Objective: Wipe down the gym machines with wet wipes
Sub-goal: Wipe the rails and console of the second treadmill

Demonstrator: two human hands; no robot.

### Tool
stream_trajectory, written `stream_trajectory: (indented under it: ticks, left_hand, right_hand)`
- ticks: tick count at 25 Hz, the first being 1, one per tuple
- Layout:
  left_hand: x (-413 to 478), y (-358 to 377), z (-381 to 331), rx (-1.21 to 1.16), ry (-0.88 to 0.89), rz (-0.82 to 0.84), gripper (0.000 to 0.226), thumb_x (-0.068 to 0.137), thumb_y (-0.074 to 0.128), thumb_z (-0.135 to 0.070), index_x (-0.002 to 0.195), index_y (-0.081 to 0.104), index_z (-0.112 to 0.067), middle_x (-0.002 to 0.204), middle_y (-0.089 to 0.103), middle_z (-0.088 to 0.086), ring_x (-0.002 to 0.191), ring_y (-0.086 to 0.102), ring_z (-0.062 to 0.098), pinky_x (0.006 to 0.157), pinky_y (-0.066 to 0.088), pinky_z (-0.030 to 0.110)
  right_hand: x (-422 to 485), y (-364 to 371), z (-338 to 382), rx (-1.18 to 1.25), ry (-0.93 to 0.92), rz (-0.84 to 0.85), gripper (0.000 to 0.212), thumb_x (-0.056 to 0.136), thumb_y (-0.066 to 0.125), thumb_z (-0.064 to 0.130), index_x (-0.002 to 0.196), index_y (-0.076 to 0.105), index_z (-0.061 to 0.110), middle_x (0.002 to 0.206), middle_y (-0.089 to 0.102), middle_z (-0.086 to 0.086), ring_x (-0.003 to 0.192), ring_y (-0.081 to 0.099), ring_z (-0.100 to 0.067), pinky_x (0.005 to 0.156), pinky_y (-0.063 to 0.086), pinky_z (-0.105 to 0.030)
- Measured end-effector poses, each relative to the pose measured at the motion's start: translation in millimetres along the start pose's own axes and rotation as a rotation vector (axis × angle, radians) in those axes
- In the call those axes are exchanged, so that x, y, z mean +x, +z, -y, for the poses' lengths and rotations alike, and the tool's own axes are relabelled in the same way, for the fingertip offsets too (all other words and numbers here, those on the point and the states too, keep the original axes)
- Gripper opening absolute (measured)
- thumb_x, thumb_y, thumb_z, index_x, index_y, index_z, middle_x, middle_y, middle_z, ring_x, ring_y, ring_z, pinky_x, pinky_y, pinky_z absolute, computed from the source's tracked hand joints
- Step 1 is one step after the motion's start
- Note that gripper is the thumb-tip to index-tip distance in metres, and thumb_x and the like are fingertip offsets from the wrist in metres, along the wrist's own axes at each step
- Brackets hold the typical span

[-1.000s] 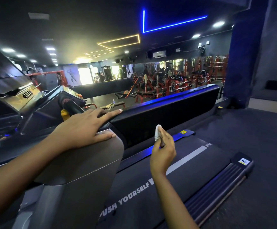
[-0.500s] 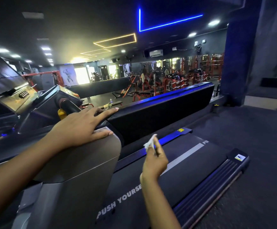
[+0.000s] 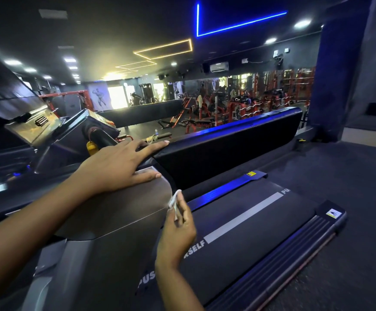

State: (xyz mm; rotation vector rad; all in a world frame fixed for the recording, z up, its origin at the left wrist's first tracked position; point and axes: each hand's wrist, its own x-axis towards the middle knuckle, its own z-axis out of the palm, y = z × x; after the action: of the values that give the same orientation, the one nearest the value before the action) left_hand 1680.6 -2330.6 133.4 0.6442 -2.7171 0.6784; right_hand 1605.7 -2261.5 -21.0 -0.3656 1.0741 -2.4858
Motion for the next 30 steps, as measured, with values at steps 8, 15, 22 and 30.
stream_trajectory:
  ticks: [8, 15, 22, 30]
  left_hand:
    - [-0.9, 0.9, -1.9, -0.037, -0.009, 0.011, 0.087, 0.059, -0.017, -0.088, 0.133, -0.037, -0.048, 0.141, 0.041, -0.001, 0.124, 0.045, 0.021, 0.089, 0.049, 0.037]
    - [-2.4, -3.4, -5.4, -0.04, -0.025, 0.033, 0.094, 0.056, -0.02, -0.088, 0.134, -0.039, -0.04, 0.145, 0.038, -0.005, 0.123, 0.046, 0.018, 0.093, 0.045, 0.032]
    - [0.5, -6.2, -5.8, -0.047, -0.046, 0.057, 0.093, 0.049, -0.026, -0.089, 0.129, -0.041, -0.045, 0.141, 0.038, -0.009, 0.121, 0.046, 0.015, 0.09, 0.046, 0.03]
    - [1.8, -7.2, -5.9, -0.069, -0.057, 0.0, 0.094, 0.058, -0.013, -0.09, 0.138, -0.026, -0.043, 0.132, 0.045, -0.007, 0.115, 0.05, 0.015, 0.092, 0.043, 0.029]
  right_hand:
    - [71.1, 8.6, 61.6, -0.439, -0.861, 0.304, 0.039, 0.073, 0.059, -0.009, 0.106, 0.07, 0.008, 0.107, 0.069, 0.0, 0.098, 0.061, -0.001, 0.088, 0.045, -0.012]
    - [107.3, 24.6, 93.5, -1.168, -1.215, 0.474, 0.038, 0.081, 0.047, 0.015, 0.112, 0.068, 0.024, 0.11, 0.067, 0.01, 0.091, 0.059, -0.018, 0.052, 0.048, -0.021]
    - [168.7, 21.7, 144.3, -1.377, -0.924, 0.592, 0.027, 0.089, 0.054, 0.012, 0.111, 0.068, 0.018, 0.105, 0.069, -0.009, 0.102, 0.059, -0.03, 0.075, 0.048, -0.035]
    - [142.1, 41.3, 134.0, -1.273, -1.004, 1.029, 0.047, 0.083, 0.037, 0.011, 0.122, 0.062, 0.017, 0.126, 0.06, -0.004, 0.118, 0.052, -0.025, 0.096, 0.038, -0.032]
